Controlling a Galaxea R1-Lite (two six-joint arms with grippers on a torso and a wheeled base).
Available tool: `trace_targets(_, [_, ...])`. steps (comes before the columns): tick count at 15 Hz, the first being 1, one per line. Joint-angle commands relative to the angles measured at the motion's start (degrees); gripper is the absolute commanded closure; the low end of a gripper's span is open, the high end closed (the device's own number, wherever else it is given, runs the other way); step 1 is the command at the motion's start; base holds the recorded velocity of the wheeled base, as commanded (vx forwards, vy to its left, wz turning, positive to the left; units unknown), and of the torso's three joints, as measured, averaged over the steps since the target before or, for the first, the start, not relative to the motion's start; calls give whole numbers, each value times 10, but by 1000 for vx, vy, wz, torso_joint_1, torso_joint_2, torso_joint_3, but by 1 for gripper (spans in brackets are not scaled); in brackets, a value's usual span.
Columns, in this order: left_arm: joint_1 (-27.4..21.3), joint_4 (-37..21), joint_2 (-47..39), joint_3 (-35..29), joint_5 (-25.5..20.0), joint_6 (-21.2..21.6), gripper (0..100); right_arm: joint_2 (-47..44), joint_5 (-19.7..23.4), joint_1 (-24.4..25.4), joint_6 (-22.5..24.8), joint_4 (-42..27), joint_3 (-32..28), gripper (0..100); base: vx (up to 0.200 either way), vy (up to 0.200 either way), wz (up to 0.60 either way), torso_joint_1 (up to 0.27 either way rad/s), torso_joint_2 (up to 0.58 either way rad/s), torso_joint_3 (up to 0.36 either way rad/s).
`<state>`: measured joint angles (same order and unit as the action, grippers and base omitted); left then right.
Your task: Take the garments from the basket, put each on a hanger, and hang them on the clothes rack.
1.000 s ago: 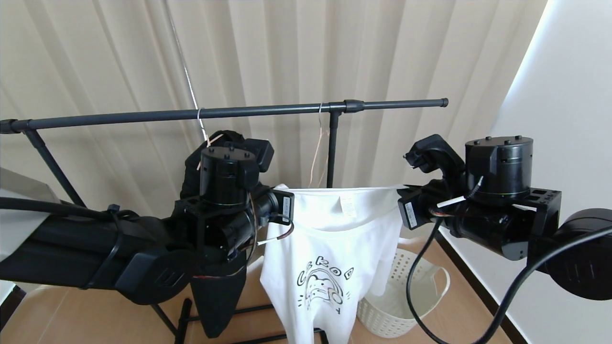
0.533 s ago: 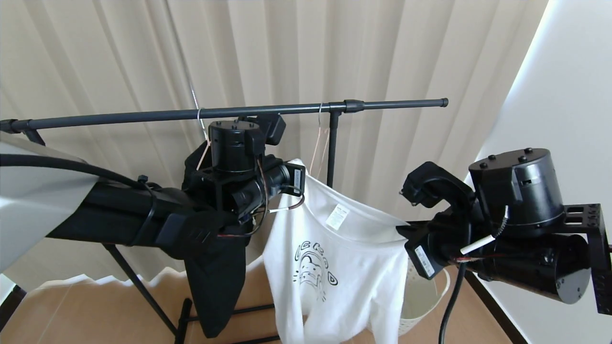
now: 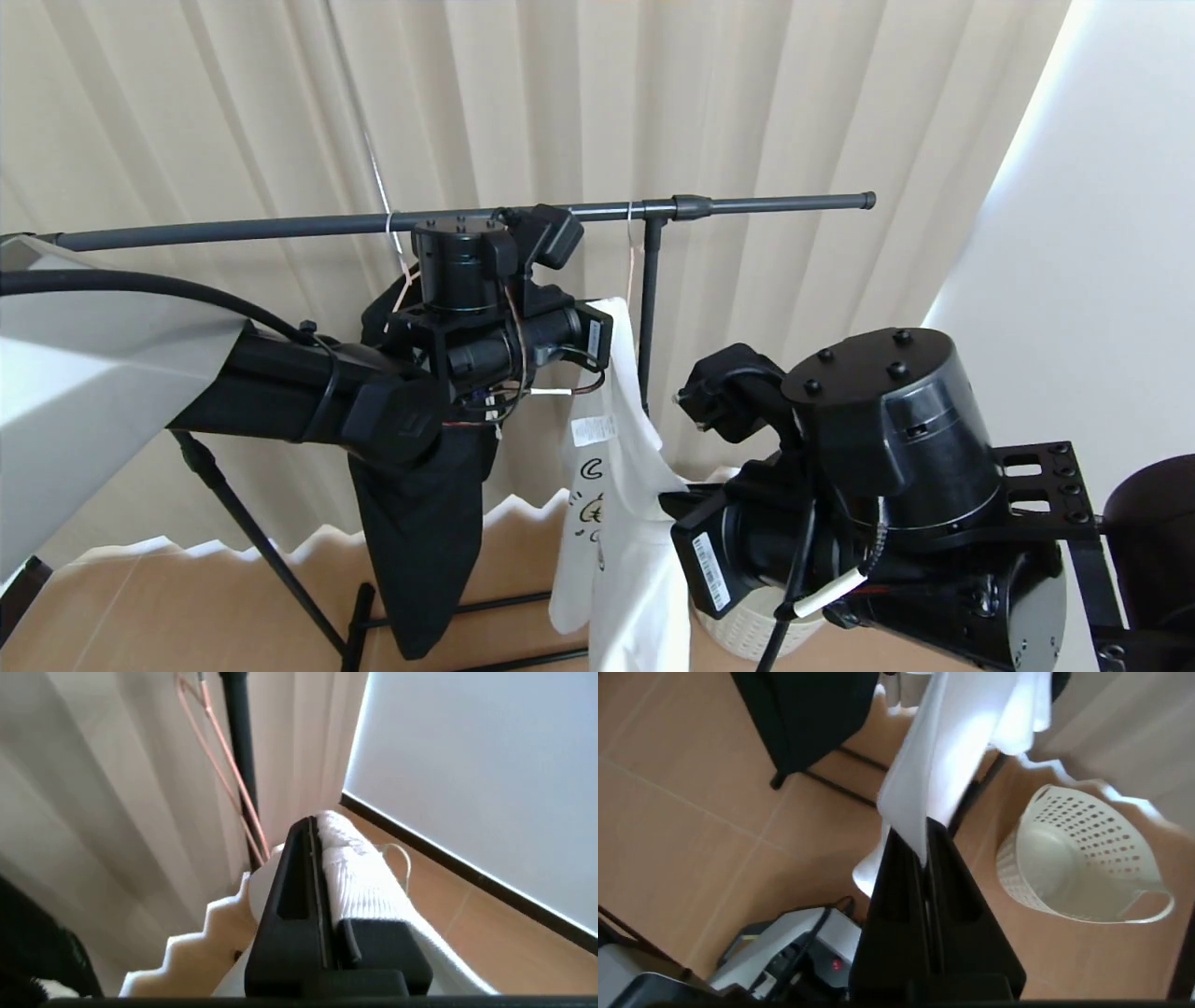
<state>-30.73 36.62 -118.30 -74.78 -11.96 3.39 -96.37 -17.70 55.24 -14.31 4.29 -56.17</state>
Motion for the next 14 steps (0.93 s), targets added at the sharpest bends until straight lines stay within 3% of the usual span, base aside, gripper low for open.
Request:
trace_targets(1, [3, -1, -11, -12, -6, -1, 100, -11, -1, 5, -3, -1, -14, 100, 0, 0, 0, 0, 0, 0])
trace_targets(5, [16, -5, -9, -11, -2, -4, 100, 5, -4, -27, 10, -17, -7, 100, 0, 0, 0, 0, 0, 0])
trace_targets(8, [23, -21, 7, 2, 70, -2, 100, 7, -9, -95, 44, -26, -8, 100, 0, 0, 0, 0, 0, 0])
trace_targets(9, [25, -37, 26, 26, 115, 0, 100, -2, -25, -131, 60, -17, -13, 100, 0, 0, 0, 0, 0, 0])
trace_targets(11, [26, -59, 56, 57, 146, 0, 100, -22, -47, -155, 61, 3, -29, 100, 0, 0, 0, 0, 0, 0])
trace_targets(14, [23, -163, 111, 104, 208, 0, 100, -71, -73, -187, 61, 37, -80, 100, 0, 0, 0, 0, 0, 0])
